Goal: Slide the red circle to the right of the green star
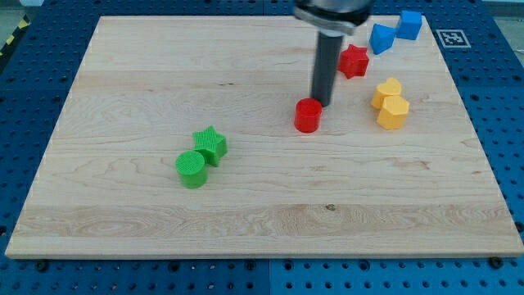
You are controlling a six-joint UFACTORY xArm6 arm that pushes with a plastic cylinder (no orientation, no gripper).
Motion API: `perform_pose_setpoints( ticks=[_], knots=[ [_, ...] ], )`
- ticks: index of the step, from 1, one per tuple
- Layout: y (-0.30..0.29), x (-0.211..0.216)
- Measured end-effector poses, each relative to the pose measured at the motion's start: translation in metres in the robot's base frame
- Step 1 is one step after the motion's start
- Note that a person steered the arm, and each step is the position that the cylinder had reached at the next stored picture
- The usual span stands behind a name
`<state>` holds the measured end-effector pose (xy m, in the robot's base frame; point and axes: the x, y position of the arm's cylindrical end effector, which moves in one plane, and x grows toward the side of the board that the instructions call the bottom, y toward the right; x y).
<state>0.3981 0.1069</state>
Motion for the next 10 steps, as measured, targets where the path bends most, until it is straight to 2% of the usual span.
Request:
perform_pose_setpoints(
  ticks=[1, 2, 5, 6, 7, 8, 10],
  knots=[
    [0.03, 0.009],
    [0.016, 0.023],
    [-0.088, 0.044],
    [-0.103, 0.029],
    [-0.091, -0.008],
    [-0.091, -0.015],
    [-0.128, -0.008]
  ],
)
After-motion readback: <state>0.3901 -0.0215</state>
